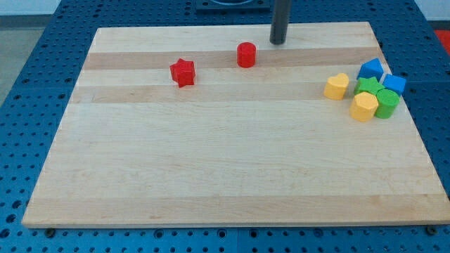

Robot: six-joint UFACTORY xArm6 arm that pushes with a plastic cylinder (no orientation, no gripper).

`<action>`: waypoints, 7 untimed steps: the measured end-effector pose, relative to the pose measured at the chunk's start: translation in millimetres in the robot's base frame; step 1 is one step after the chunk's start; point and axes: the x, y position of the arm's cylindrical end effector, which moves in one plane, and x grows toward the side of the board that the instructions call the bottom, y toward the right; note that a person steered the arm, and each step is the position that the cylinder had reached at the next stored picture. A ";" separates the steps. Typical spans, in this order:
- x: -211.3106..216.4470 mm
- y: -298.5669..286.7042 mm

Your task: Push the red circle into the yellow heart

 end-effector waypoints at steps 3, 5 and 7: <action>-30.7 -75.9; -1.6 -76.5; 59.6 -72.6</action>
